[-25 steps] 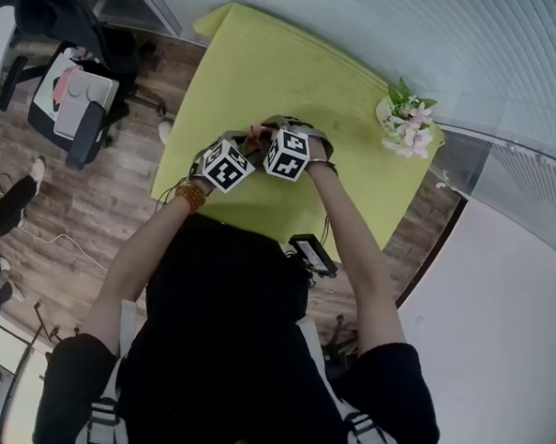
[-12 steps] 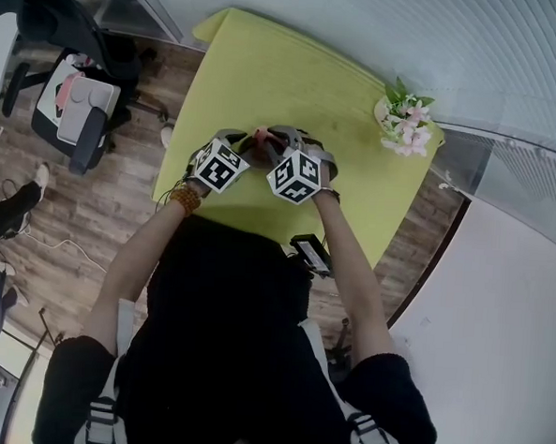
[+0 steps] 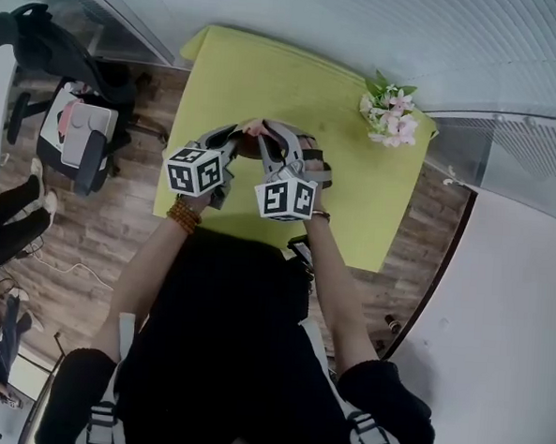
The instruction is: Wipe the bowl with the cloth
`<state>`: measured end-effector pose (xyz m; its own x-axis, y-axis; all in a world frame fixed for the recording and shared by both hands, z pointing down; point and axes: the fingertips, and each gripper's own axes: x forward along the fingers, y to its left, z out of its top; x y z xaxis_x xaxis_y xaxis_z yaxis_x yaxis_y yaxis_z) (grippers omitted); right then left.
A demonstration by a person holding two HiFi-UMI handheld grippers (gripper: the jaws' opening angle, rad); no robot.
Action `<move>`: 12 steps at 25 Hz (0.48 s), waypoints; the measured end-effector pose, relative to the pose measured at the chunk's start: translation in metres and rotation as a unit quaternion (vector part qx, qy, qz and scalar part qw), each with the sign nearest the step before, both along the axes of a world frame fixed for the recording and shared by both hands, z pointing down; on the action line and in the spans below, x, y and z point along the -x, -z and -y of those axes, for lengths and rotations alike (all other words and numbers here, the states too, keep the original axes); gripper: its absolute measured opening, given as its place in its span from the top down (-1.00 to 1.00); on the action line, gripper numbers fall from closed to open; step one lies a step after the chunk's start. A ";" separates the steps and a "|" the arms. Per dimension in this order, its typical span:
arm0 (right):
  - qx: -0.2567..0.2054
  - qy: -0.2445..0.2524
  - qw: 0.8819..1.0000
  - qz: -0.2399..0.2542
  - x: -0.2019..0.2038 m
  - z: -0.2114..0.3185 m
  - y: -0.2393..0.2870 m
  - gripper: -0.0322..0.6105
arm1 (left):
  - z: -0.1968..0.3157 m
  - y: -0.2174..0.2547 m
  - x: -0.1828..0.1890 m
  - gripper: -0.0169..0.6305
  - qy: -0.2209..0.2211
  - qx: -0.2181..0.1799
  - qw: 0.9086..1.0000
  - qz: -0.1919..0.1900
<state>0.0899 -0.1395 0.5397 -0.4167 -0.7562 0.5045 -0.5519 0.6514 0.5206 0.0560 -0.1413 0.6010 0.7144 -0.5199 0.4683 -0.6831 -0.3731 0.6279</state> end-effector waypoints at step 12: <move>0.068 -0.178 0.942 0.276 -0.039 0.002 0.025 0.83 | -0.006 0.043 -0.006 0.64 0.124 0.098 0.952 -0.263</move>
<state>0.1289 -0.1414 0.5150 -0.3751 -0.8420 0.3879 -0.9106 0.4130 0.0160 0.0617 -0.1357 0.5578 0.7430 -0.6429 0.1861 -0.3075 -0.0809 0.9481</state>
